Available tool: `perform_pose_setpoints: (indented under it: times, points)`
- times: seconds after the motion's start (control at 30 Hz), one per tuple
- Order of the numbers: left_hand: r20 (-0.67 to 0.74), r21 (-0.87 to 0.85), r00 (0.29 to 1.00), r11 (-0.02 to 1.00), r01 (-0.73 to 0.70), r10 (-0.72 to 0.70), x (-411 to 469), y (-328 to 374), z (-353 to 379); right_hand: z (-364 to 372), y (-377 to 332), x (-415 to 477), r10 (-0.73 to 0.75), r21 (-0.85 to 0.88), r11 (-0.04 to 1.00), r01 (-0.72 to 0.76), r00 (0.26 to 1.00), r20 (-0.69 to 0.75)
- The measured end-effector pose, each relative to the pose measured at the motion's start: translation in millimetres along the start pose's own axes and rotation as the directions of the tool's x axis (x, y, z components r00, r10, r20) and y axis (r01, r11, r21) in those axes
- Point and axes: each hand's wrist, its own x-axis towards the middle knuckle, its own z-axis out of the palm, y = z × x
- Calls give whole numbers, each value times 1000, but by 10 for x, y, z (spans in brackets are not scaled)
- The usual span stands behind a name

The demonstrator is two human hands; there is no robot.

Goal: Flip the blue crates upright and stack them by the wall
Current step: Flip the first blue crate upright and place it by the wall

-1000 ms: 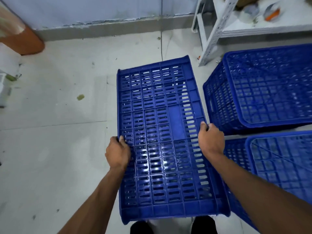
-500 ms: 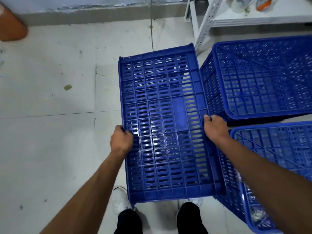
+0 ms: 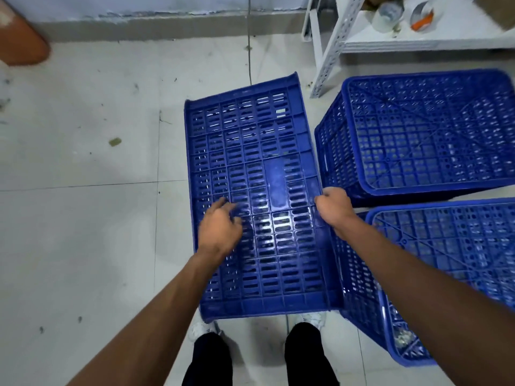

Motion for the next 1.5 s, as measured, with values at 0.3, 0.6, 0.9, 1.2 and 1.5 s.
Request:
perform_pose_setpoints:
  times: [0.3, 0.6, 0.9, 1.2, 1.5]
  points:
    - [23, -83, 966, 963, -256, 259, -291, 262, -138, 583, -394, -339, -199, -58, 978, 202, 978, 59]
    - [-141, 95, 979, 986, -134, 147, -222, -349, -481, 1361, -868, -750, -342, -113, 921, 372, 914, 220]
    - [-274, 77, 949, 981, 180, -153, 32, -1505, -968, 1822, -909, -459, -261, -329, 843, 425, 859, 441]
    - [-316, 177, 899, 913, 368, -302, 494, -2585, -1136, 1703, -443, 367, -143, -676, 690, 257, 965, 220]
    - [-194, 5, 850, 866, 500, -490, 909, -3159, -1053, 2139, -114, 650, -173, -551, 798, 246, 968, 181]
